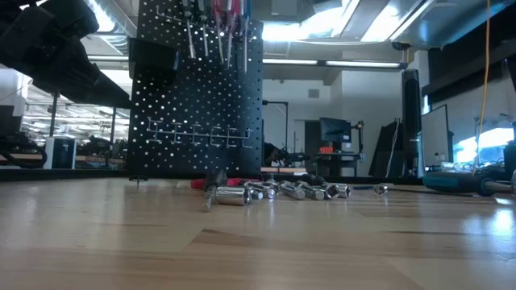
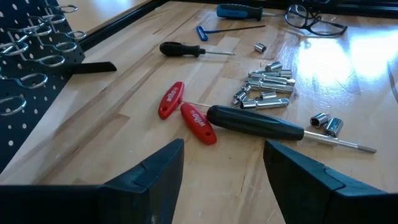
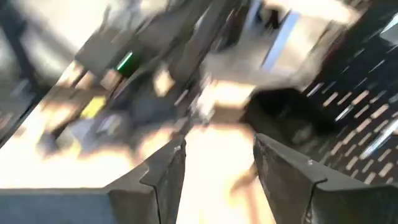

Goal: Hang tools onto peg board
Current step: Put the socket into the black bin on the peg board

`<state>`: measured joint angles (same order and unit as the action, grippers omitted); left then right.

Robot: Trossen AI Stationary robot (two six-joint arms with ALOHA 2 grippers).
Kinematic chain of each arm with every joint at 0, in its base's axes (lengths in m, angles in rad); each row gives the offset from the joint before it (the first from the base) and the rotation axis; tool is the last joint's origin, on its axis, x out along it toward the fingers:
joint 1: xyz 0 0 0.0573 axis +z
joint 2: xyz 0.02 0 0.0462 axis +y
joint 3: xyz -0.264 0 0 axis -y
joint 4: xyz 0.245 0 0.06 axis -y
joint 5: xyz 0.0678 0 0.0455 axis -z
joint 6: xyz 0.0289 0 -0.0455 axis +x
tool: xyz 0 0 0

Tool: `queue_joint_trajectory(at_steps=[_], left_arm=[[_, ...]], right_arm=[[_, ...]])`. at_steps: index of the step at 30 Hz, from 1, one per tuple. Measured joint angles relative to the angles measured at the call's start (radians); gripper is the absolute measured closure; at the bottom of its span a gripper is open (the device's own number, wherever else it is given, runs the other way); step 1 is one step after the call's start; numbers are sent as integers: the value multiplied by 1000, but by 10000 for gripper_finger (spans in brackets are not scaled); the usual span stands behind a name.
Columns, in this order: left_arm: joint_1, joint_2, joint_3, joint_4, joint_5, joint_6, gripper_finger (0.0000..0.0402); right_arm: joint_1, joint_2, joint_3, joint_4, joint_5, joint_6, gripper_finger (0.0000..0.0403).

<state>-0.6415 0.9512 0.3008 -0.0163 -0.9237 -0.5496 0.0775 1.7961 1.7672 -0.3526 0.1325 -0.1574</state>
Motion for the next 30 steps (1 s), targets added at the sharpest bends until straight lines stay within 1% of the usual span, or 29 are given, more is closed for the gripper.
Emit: queue_joint_trajectory(at_steps=[2,4,6,9,12,16,18,24,30], left_arm=[[1,0,0,1,0,15,192],[1,0,0,9,-1,31,192],[1,0,0,11,-3,30,192],[1,0,0,11,-3,23,192],[1,0,0,9,-4,10,192],[1,0,0,-1,-3,-27,192],[1,0,0,0,-2,-33,192],[0,0,0,5,4,-73,192],[0,0,0,6,47,-119,192]], right_arm=[[47,-14,0,-139,29,26,213],[89,-13,-1,-243,60,73,213],[125,-6,-21,-296,82,119,213],[171,7,-89,-273,119,187,213],[200,38,-169,-208,139,239,213],[207,91,-236,-140,141,300,213],[206,128,-245,-131,132,341,213],[220,208,-245,-120,54,417,213],[261,270,-245,-185,58,419,213]])
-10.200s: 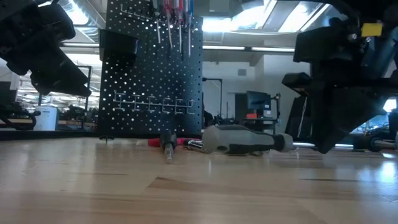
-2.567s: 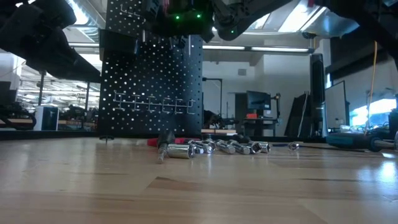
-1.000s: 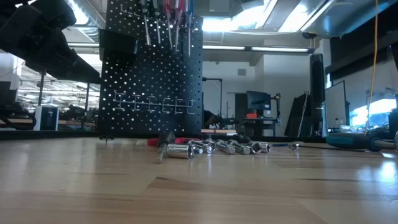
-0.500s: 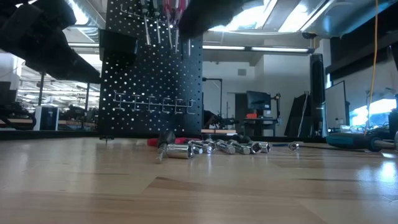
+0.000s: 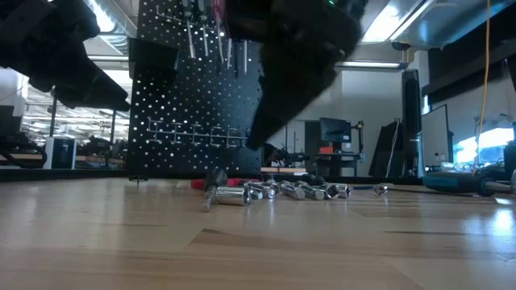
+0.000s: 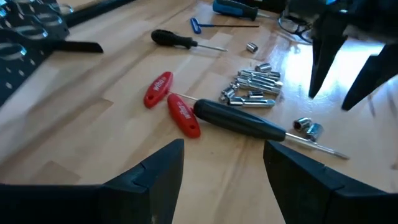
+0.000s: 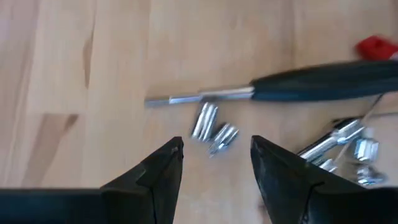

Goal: Hang tools onto peg board
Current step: Put the socket into the black bin on the peg board

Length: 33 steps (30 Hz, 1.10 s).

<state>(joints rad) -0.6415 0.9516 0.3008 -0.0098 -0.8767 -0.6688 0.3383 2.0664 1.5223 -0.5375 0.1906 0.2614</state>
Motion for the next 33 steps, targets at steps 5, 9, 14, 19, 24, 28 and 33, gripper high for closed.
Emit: queue_joint_trajectory(at_steps=[5,9,14,19,24,28,33], left_arm=[[0,0,0,-2,24,-59,192],[0,1,0,-2,55,-103,192],[-6,1,0,-7,66,-152,192],[-23,18,0,-7,66,-168,192],[-27,46,0,-6,66,-183,192],[-27,60,0,-6,66,-190,192],[-27,63,0,-4,66,-192,192]], right_arm=[[3,57,0,14,1,-1,213],[1,70,0,16,19,25,213],[10,71,0,16,36,29,213],[10,74,-9,16,52,28,213],[6,85,-27,21,59,30,215],[7,91,-26,27,71,27,238],[6,92,-26,34,79,26,278]])
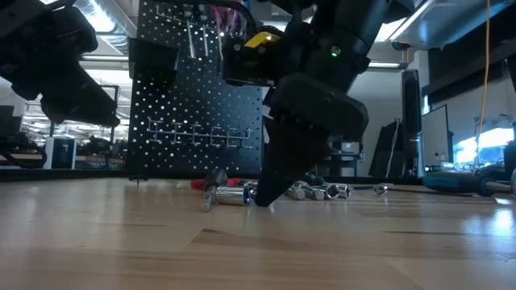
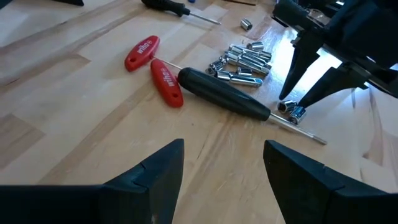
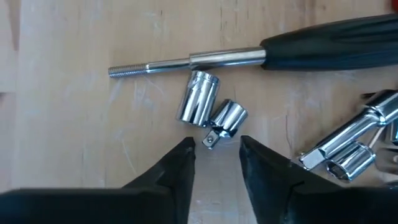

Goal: Hang tools onto peg board
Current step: Put the socket into the black bin on the peg board

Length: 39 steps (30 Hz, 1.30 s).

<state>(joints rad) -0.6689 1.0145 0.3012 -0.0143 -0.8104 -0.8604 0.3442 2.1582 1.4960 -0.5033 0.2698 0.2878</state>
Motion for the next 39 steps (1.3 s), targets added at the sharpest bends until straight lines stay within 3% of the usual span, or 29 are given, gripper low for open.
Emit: queue_joint_trajectory(at_steps=[25,39], left_arm=[[0,0,0,0,0,-4,192],[0,0,0,-1,0,-4,192]], right_arm=[[-18,3,-2,-2,106,27,396],[-18,-39,-2,-25,113,22,388]])
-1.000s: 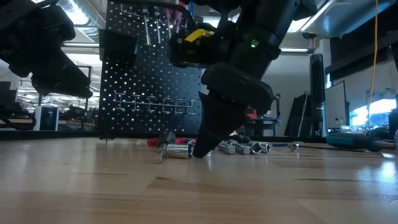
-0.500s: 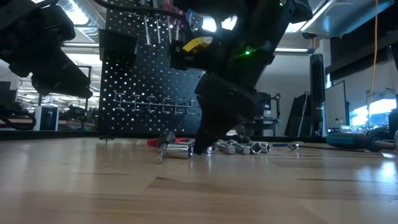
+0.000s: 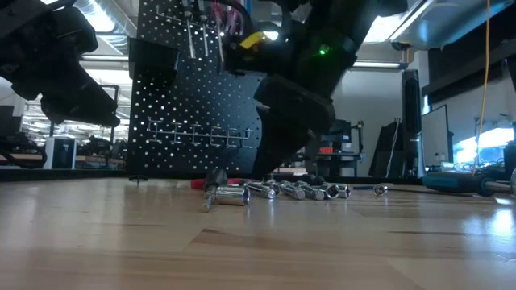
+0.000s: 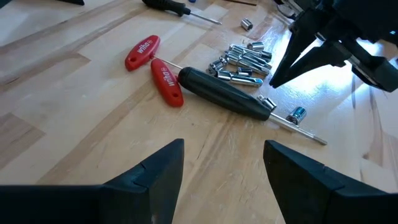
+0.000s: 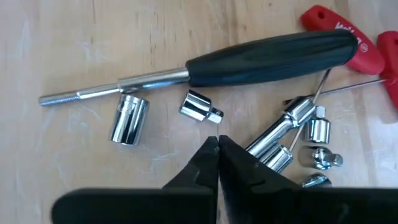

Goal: Hang tools onto peg board
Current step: Put the socket into the black bin on the peg board, then hang the black screwdriver onto the peg board

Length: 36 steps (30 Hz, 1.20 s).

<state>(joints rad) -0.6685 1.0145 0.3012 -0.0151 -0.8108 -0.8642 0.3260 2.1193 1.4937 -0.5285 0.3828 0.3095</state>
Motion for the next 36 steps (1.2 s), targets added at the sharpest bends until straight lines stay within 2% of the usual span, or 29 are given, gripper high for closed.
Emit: queue_joint_trajectory(at_steps=[9,17,25,36], left_arm=[[0,0,0,0,0,0,192],[0,0,0,0,0,0,192],[0,0,0,0,0,0,192],[0,0,1,0,0,0,192]], right_arm=[[0,0,0,12,-21,-158,312],[2,0,0,42,-194,-103,256],[1,4,0,110,-235,9,229],[-8,9,1,107,-229,51,226]])
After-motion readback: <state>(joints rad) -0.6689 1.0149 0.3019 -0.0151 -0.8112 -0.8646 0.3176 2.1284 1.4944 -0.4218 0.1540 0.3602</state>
